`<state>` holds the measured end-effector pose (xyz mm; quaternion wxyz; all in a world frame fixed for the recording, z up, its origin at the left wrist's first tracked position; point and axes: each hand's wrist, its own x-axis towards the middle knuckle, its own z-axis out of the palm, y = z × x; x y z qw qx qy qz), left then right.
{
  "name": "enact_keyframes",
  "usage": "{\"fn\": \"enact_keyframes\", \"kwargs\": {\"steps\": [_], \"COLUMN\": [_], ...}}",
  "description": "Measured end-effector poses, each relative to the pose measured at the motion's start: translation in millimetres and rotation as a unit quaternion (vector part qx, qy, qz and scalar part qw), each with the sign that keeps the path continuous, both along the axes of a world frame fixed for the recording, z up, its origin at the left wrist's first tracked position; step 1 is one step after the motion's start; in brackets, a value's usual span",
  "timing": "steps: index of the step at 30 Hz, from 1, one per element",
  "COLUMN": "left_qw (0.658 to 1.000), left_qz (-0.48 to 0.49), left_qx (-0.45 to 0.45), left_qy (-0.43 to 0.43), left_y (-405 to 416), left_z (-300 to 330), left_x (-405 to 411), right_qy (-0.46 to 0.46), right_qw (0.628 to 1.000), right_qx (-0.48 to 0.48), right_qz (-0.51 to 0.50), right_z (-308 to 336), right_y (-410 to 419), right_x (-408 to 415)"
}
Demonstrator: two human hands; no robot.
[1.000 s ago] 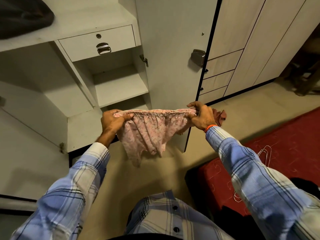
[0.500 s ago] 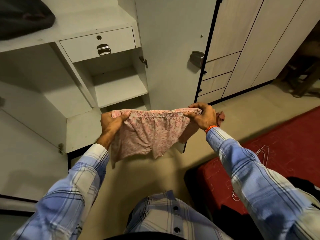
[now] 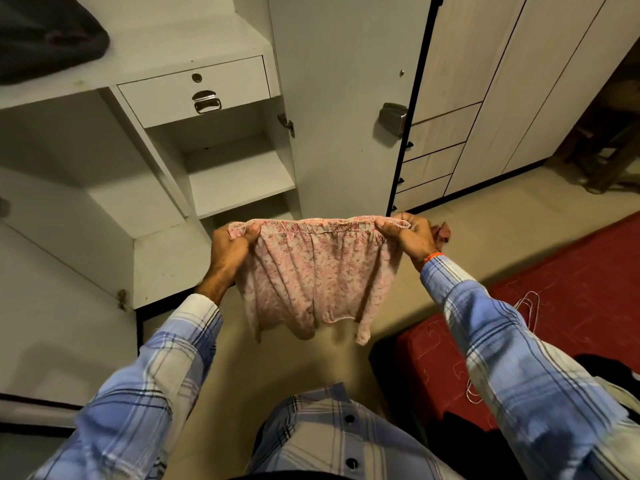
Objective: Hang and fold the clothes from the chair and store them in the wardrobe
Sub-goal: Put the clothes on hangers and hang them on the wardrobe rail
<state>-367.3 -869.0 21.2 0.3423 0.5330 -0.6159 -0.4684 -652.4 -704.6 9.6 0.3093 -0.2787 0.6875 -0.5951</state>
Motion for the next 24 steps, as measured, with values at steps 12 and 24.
{"fn": "enact_keyframes", "kwargs": {"steps": [12,24], "left_qw": [0.961,0.958], "left_qz": [-0.009,0.060], "left_qx": [0.219,0.245], "left_qy": [0.171,0.135], "left_y": [-0.5,3.4], "left_z": [9.8,12.3], "left_x": [-2.5,-9.5], "right_qy": [-0.224,-0.206], "right_qw": [0.973,0.978], "right_qx": [-0.028,0.017], "right_qz": [0.044,0.009], "right_z": [4.3,-1.8], "right_y": [-3.2,-18.4], "right_x": [-2.7,2.8]}}
